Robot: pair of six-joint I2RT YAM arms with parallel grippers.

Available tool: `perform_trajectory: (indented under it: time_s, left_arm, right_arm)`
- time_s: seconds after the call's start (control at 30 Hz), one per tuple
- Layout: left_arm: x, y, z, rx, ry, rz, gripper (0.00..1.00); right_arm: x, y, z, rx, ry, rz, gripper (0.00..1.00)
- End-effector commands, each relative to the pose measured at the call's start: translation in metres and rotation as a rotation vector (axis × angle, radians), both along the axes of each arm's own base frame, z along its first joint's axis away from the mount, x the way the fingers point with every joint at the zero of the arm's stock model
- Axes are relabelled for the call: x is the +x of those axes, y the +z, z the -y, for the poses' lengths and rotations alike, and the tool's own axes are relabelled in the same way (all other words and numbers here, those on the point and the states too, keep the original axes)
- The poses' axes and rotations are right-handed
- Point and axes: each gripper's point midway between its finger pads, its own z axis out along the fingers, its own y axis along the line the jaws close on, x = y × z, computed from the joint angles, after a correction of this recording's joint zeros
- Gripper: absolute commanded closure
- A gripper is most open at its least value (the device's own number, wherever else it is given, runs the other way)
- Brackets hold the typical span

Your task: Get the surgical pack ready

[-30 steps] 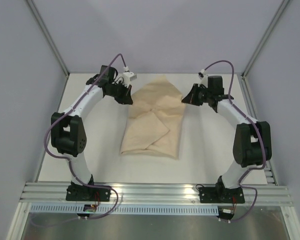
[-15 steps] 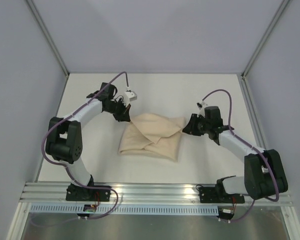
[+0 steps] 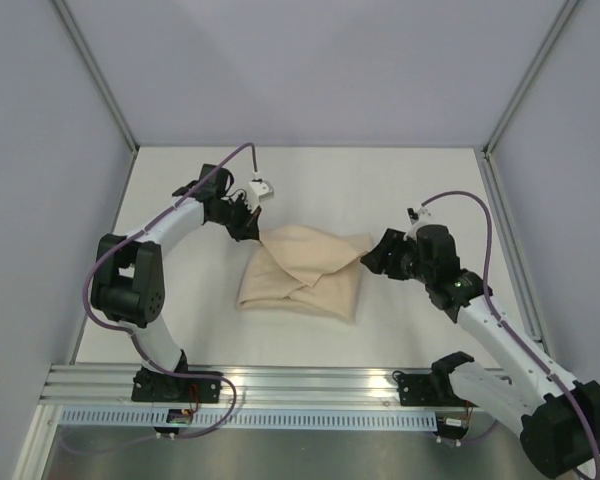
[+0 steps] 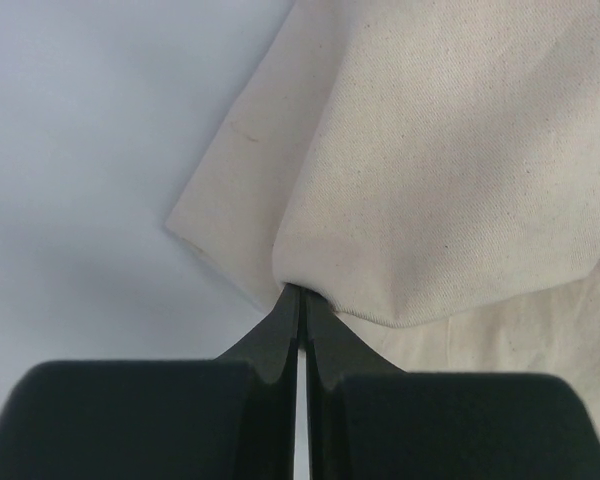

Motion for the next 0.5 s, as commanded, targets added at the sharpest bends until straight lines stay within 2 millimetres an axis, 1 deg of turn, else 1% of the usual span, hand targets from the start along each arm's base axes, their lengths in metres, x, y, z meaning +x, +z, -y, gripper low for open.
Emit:
perform_trajectory:
  time_s: [0.0,0.03,0.07,0.1,0.13,0.17,0.2,0.23,0.3,0.37,0.4,0.43,0.47]
  left_arm:
    - [0.01,0.021,0.002,-0.021,-0.034,0.106,1.0]
    - [0.01,0.021,0.002,-0.023,-0.032,0.103,1.0]
    - [0.011,0.022,0.002,-0.024,-0.031,0.104,1.0]
    - [0.011,0.022,0.003,-0.025,-0.03,0.1,1.0]
    - [0.011,0.024,0.003,-0.03,-0.031,0.101,1.0]
    - [0.011,0.024,0.004,-0.032,-0.031,0.1,1.0]
    - [0.011,0.024,0.004,-0.033,-0.028,0.096,1.0]
    - [0.011,0.025,0.004,-0.033,-0.026,0.097,1.0]
    - [0.011,0.025,0.004,-0.034,-0.023,0.095,1.0]
    - [0.011,0.025,0.004,-0.035,-0.021,0.092,1.0]
    - [0.011,0.025,0.004,-0.036,-0.019,0.091,1.0]
    - [0.011,0.025,0.004,-0.034,-0.018,0.091,1.0]
    - [0.011,0.026,0.004,-0.034,-0.019,0.094,1.0]
  right_arm:
    - [-0.012,0.004,-0.019,0.115,0.015,-0.01,0.42]
    - [-0.014,0.009,-0.027,0.137,0.042,0.016,0.39]
    - [-0.015,0.009,-0.031,0.152,0.055,0.025,0.36]
    - [-0.019,0.003,-0.037,0.171,0.079,0.015,0.3]
    - [-0.013,0.011,-0.044,0.221,0.089,0.059,0.29]
    - [-0.012,0.012,-0.05,0.253,0.094,0.053,0.28]
    - [-0.006,0.007,-0.055,0.259,0.092,0.046,0.27]
    - [-0.003,0.011,-0.061,0.261,0.104,0.066,0.27]
    - [0.007,0.006,-0.068,0.232,0.105,0.074,0.26]
    - [0.018,0.008,-0.073,0.243,0.102,0.094,0.27]
    - [0.025,0.001,-0.076,0.241,0.088,0.082,0.27]
    - [0.028,-0.002,-0.078,0.242,0.086,0.075,0.27]
    - [0.031,-0.01,-0.08,0.237,0.087,0.057,0.27]
